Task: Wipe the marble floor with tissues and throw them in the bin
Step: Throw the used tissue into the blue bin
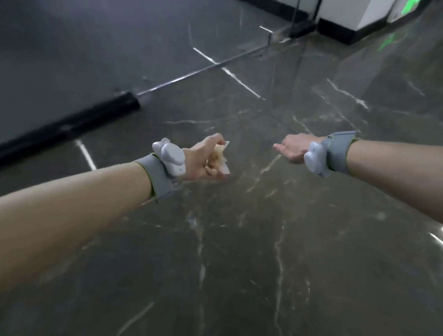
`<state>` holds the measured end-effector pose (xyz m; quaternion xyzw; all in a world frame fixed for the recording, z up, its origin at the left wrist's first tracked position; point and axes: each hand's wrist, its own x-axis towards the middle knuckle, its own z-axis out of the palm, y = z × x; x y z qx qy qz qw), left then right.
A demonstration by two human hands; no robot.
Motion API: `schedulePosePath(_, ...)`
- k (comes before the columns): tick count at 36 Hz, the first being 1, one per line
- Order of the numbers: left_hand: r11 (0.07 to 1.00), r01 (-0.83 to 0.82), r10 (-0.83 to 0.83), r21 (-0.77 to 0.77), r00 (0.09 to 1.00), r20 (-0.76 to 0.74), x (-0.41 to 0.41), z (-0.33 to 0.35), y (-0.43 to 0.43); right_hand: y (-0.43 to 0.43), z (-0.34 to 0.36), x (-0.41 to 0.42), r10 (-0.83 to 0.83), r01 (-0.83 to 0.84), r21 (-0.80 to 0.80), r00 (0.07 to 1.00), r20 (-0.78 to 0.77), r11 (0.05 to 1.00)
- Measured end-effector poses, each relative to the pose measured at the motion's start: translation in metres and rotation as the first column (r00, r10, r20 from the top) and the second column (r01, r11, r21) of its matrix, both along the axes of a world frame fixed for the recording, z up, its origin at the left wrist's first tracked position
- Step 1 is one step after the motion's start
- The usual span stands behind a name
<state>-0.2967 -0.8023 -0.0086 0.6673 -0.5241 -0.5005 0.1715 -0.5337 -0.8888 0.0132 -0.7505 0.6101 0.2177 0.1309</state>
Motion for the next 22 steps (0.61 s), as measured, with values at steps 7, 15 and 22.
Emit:
schedulePosePath(7,0.956,-0.291,0.293,-0.031,0.951,0.096,0.1,0.057,0.076,0.029,0.049,0.145,0.314,-0.311,-0.039,0.945,0.096,0.95)
schedulePosePath(15,0.543,-0.836,0.836,0.074,0.53,-0.143,0.173,0.117,0.151,0.11,0.093,0.288,0.59,-0.586,-0.087,0.782,0.2,0.806)
schedulePosePath(22,0.341,-0.936,0.939,-0.085,0.344,-0.025,0.24,0.162,0.259,0.188,0.096,0.378,0.761,-0.776,-0.108,0.565,0.319,0.622)
